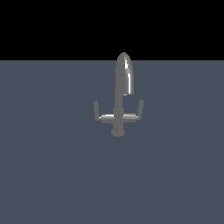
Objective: Turn on the faucet by rotating a designated handle.
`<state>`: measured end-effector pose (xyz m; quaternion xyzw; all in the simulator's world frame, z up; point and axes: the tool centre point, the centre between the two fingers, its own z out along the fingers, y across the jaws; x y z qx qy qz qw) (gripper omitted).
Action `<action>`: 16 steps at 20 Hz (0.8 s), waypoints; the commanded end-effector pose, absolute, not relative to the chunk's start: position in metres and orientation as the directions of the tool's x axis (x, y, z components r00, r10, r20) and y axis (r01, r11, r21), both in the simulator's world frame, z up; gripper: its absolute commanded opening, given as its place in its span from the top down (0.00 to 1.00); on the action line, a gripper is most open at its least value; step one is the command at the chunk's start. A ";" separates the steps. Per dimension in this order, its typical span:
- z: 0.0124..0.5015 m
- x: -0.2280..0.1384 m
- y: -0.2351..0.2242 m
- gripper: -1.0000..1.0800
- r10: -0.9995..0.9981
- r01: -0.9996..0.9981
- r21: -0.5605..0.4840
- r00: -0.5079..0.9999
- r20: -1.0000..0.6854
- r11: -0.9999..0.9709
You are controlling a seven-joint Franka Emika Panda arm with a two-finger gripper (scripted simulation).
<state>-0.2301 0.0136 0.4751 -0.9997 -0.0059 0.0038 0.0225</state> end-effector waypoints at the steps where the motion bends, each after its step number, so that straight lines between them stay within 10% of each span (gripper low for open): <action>1: 0.473 -0.223 0.009 1.00 0.001 0.000 -0.067 1.000 -0.018 -0.998; 16: 0.436 -0.150 -0.038 1.00 -0.098 -0.141 -0.316 0.984 -0.147 -0.938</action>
